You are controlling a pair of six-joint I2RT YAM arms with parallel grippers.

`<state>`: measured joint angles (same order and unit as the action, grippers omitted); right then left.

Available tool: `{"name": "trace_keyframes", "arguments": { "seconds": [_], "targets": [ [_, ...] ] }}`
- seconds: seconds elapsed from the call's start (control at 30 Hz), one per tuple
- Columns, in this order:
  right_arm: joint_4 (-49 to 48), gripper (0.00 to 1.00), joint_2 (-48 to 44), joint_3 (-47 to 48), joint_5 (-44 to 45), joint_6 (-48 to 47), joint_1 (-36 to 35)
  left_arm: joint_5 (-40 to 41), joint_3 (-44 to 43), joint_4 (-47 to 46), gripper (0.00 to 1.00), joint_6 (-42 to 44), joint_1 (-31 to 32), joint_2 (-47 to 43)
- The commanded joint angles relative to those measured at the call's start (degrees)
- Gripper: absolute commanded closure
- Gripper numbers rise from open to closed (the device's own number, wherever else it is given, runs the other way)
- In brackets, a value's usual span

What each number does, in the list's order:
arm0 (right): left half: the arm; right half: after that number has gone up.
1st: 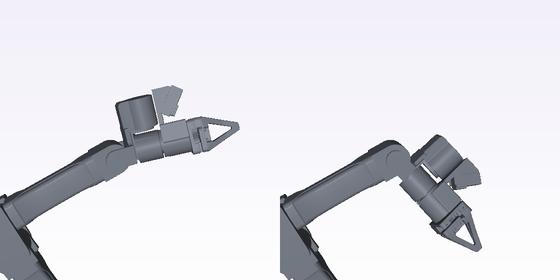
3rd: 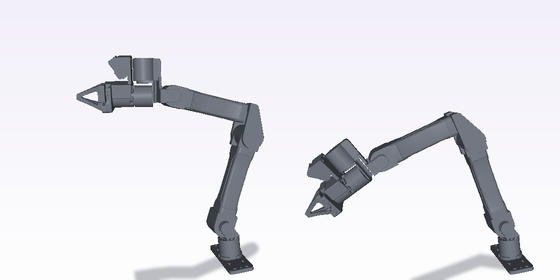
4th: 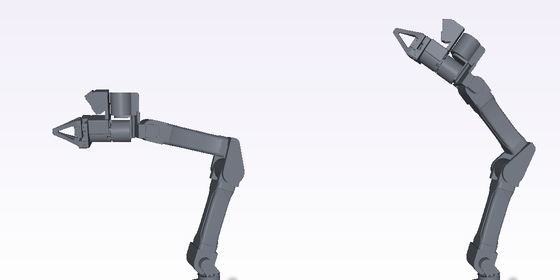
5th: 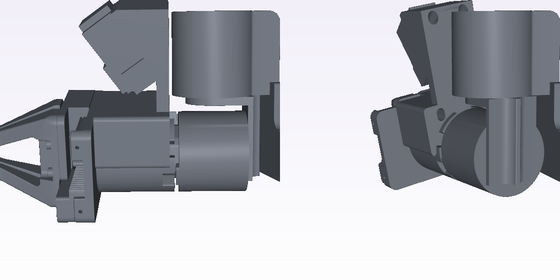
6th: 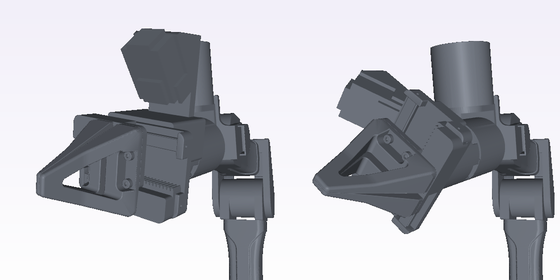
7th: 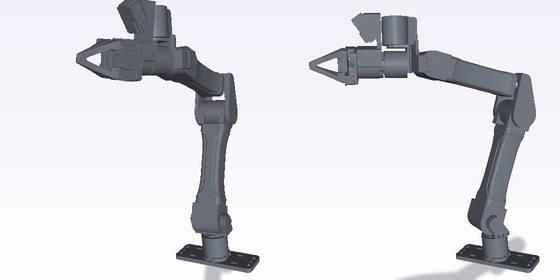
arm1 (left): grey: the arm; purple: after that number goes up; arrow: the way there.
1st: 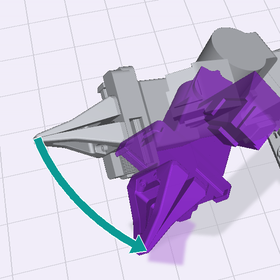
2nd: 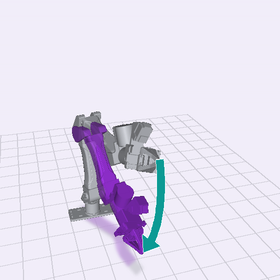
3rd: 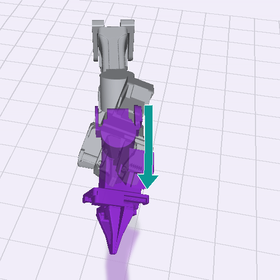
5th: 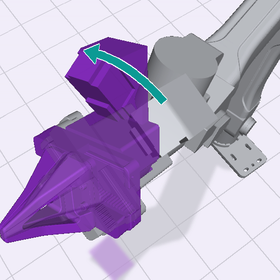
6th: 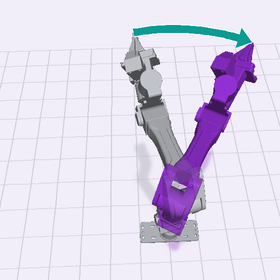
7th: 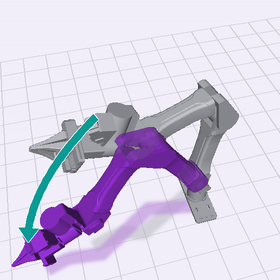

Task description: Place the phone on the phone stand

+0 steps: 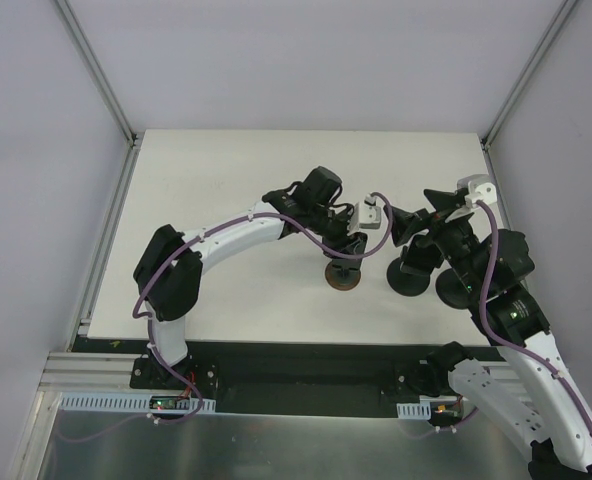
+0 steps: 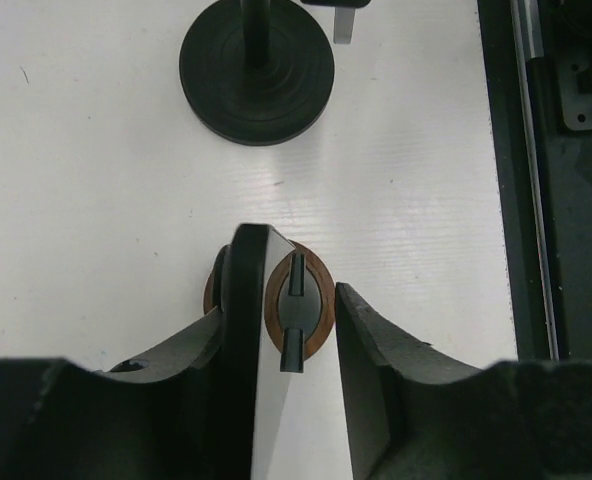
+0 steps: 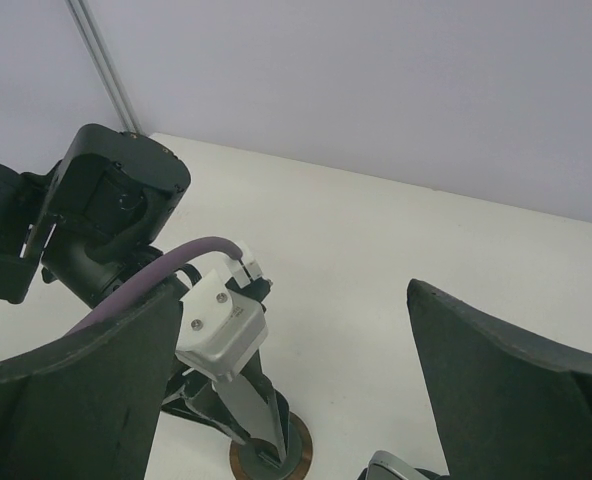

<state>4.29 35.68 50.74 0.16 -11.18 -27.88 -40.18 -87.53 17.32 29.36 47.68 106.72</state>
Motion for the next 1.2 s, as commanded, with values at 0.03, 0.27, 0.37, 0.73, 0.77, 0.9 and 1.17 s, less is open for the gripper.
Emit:
{"name": "trace_keyframes", "arguments": {
  "seconds": [0.03,0.27,0.37,0.73,0.77,0.9,1.17],
  "targets": [
    [-3.42,0.03,-0.26,-0.12,-2.10,0.55,0.54,1.86,2.18,-2.64,0.59,-1.06,0.40,-3.09],
    [-3.42,0.03,-0.52,-0.03,-2.36,0.81,0.81,1.69,4.55,-6.51,0.24,-4.66,-0.39,-6.43],
    [-3.24,0.03,-0.53,-0.03,-2.01,0.81,0.81,2.39,5.61,-7.83,0.06,-6.42,-0.48,-8.89],
    [-0.17,0.03,-1.75,1.20,6.59,1.51,0.81,7.12,13.34,-13.45,0.01,-12.92,-1.01,-23.39],
    [0.36,0.03,-1.76,1.55,8.08,2.21,0.81,7.49,14.22,-13.54,0.01,-13.54,-1.01,-24.53],
    [3.96,0.03,-2.89,3.48,15.64,2.39,0.90,11.34,16.68,-16.09,0.01,-18.19,-1.01,-32.86],
    [5.72,0.04,-12.03,4.28,17.76,3.18,0.90,20.48,20.90,-19.43,0.01,-31.10,-1.19,-50.97]
  ]
}}
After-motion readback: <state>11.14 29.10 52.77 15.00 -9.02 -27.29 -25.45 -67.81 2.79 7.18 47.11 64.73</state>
